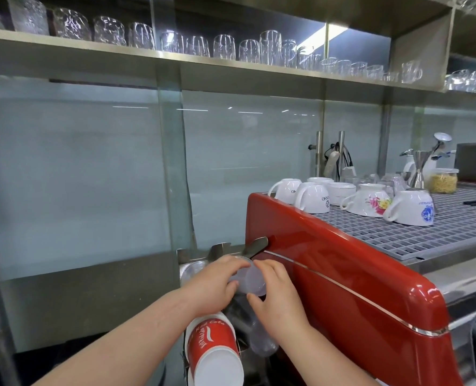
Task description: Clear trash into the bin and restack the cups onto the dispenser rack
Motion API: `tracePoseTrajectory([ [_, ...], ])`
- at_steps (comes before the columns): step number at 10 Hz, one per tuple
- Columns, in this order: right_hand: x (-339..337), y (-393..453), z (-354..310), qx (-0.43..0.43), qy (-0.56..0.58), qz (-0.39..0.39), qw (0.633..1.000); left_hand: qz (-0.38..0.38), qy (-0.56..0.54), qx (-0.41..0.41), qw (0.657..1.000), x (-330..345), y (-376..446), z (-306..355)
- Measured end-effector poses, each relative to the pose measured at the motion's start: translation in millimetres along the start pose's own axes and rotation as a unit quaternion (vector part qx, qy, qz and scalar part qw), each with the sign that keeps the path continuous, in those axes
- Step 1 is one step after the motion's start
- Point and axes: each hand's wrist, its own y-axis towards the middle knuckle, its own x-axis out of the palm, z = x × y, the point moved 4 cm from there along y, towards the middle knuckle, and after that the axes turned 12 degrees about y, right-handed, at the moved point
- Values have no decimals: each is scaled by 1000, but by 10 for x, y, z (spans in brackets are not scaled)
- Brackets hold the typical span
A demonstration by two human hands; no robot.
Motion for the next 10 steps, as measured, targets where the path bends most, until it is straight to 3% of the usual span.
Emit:
tracePoseTrajectory([
  [5,91,228,-24,118,-124,-102,980,-103,44,-14,994,9,140,26],
  [7,-50,351,-416,126,-208,-218,945,-153,131,-21,979,-43,116,-65],
  [9,-221,540,-784,138,-328,-387,851,-280,221,-10,934,-304,72,-110],
  [10,-311,811,-840,161,-309,-398,849,-322,226,-10,919,-675,13,-54],
])
